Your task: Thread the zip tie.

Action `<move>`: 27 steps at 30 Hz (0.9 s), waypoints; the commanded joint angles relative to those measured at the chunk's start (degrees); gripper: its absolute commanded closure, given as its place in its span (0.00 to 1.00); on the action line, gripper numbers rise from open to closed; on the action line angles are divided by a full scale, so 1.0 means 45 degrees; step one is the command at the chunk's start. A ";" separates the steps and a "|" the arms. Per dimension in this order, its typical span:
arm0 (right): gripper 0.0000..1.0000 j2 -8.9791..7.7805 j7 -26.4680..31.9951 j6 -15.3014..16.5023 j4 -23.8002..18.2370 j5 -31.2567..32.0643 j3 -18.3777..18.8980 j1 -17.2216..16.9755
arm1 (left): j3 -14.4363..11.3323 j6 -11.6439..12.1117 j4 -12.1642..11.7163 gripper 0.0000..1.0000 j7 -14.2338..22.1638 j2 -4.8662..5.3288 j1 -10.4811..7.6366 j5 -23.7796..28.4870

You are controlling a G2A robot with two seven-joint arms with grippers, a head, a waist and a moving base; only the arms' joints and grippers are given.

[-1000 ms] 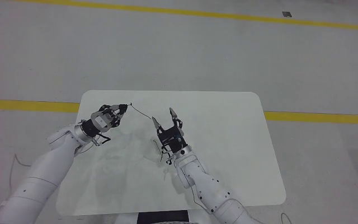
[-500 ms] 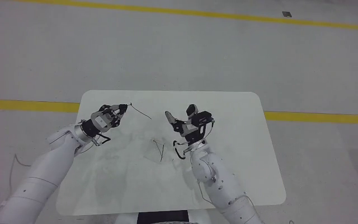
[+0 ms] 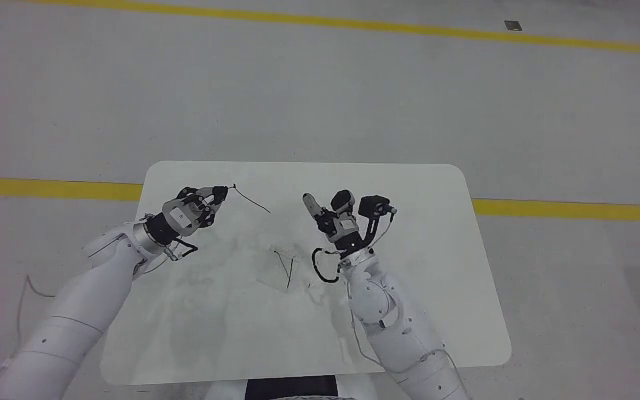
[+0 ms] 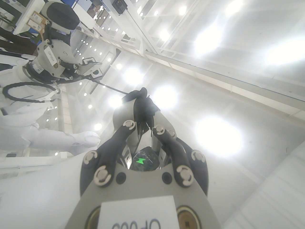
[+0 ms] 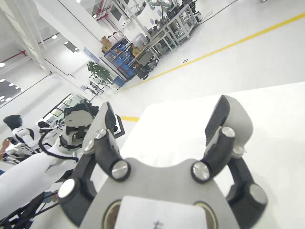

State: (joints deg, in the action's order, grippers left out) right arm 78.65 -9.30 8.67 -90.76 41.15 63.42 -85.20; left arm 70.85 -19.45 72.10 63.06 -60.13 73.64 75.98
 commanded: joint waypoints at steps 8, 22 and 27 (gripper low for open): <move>0.00 0.0014 0.0848 0.0265 -0.0232 -0.4550 0.1258 -0.0188 | -0.0930 -0.0007 0.0264 1.00 0.1133 0.0105 -0.0330 0.0360; 0.00 0.0012 0.1043 0.0472 -0.0325 -0.5070 0.1385 -0.0223 | -0.1486 0.0176 0.0504 1.00 0.0793 0.0155 -0.0870 0.0241; 0.00 0.0012 0.1043 0.0472 -0.0325 -0.5070 0.1385 -0.0223 | -0.1498 0.0900 0.0820 1.00 0.0818 0.0211 -0.1303 -0.1422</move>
State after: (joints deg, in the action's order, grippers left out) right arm 78.70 -4.60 10.79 -92.23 18.34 69.65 -86.21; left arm 64.09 -16.41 75.75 66.48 -59.29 68.11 72.12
